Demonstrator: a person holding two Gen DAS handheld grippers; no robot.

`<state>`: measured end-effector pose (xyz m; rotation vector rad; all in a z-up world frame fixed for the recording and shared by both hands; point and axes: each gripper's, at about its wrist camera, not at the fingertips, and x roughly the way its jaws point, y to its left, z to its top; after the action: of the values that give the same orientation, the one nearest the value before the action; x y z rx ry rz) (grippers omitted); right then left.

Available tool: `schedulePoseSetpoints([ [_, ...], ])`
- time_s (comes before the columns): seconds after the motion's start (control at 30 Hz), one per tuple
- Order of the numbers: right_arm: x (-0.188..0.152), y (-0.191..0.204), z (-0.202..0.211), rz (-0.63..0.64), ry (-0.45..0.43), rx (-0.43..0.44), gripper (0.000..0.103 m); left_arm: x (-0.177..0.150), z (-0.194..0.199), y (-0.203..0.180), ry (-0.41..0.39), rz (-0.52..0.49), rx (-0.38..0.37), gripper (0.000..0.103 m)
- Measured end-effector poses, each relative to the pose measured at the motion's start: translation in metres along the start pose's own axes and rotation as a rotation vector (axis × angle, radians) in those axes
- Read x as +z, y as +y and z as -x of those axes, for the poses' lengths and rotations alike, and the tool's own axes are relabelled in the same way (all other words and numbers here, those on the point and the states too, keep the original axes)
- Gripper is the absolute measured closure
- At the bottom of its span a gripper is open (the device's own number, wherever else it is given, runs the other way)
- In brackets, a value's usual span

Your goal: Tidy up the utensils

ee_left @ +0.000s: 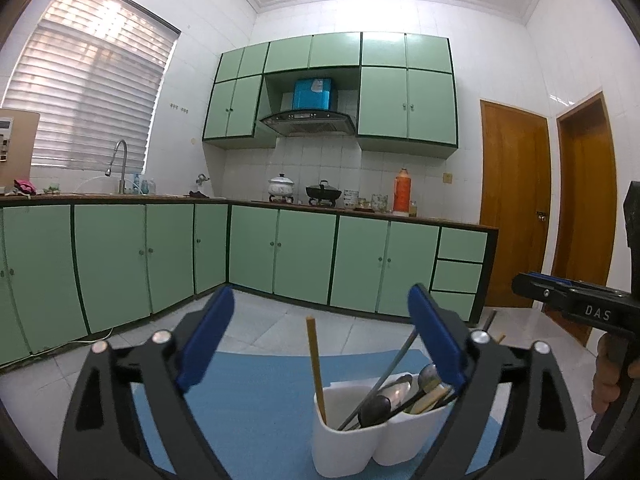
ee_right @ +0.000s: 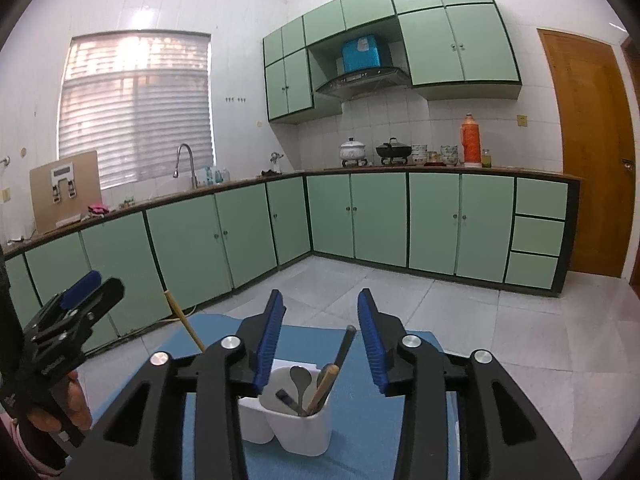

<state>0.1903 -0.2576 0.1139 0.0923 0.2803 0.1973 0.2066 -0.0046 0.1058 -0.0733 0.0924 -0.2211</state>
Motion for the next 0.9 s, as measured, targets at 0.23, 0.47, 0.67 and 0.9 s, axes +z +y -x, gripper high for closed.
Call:
schedulePoseSetpoints([
  [0.23,-0.01,-0.001,0.03,-0.013,-0.05,0.001,0.048,-0.005,0.024,-0.001,0.039,-0.01,0.015,0.006],
  [0.47,-0.038,0.018,0.066,0.032,-0.08,-0.03,0.02,-0.023,0.053,-0.003,0.102,-0.027,0.037,0.005],
  [0.67,-0.065,0.031,0.087,0.028,-0.067,-0.032,0.009,-0.042,0.081,0.001,0.143,-0.016,0.059,0.005],
  [0.9,-0.087,0.039,0.101,0.015,-0.034,-0.018,0.006,-0.056,0.11,0.006,0.162,-0.005,0.08,0.005],
])
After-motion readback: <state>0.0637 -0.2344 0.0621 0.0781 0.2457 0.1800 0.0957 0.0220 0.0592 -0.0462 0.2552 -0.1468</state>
